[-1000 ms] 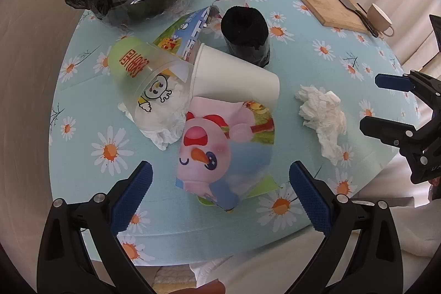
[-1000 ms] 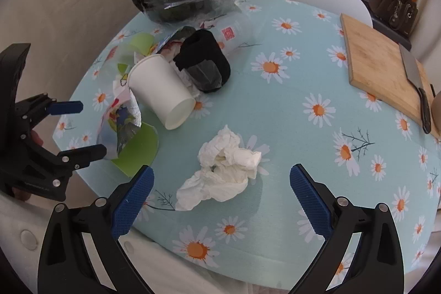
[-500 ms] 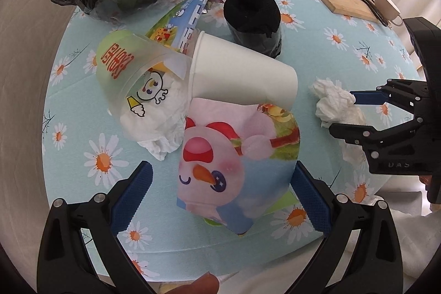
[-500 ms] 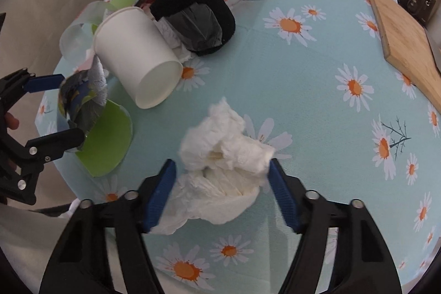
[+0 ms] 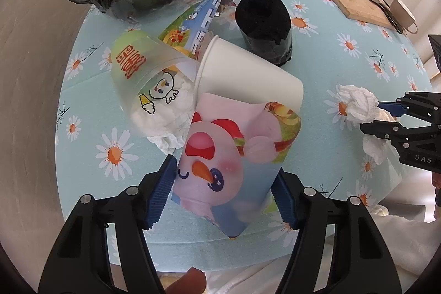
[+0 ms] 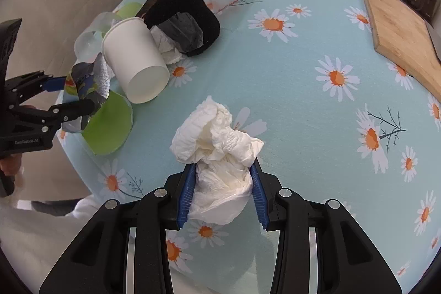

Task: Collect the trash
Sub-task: 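Carry the tissue and pink bag over the black bin with both tools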

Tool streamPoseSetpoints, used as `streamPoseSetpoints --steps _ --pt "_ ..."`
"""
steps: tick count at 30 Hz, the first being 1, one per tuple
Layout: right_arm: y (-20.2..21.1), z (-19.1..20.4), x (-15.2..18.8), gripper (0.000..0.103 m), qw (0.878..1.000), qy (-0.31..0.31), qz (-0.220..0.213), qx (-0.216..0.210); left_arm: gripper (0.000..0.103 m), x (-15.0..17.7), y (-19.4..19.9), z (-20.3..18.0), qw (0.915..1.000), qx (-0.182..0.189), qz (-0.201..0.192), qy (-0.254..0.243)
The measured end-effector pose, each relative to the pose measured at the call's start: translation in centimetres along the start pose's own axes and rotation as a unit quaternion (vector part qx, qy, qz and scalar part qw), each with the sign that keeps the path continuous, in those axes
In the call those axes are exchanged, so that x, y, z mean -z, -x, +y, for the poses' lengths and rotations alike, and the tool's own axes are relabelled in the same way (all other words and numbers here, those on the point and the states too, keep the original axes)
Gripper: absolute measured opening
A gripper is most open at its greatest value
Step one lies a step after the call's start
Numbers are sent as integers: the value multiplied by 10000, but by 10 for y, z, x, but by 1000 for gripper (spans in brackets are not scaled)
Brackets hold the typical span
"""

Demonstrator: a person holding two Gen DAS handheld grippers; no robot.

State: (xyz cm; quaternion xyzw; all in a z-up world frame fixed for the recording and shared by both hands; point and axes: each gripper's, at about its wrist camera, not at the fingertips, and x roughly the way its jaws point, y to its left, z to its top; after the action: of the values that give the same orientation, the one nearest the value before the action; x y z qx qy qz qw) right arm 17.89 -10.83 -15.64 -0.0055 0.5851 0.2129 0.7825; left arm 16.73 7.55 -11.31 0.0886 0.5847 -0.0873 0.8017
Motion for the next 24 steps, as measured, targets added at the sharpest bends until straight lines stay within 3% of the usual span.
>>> streamPoseSetpoints --steps 8,24 --pt "33 -25 10 35 9994 45 -334 -106 66 6 23 -10 9990 -364 -155 219" --pt "83 -60 48 36 9975 259 -550 373 66 25 67 -12 9924 -940 -560 558"
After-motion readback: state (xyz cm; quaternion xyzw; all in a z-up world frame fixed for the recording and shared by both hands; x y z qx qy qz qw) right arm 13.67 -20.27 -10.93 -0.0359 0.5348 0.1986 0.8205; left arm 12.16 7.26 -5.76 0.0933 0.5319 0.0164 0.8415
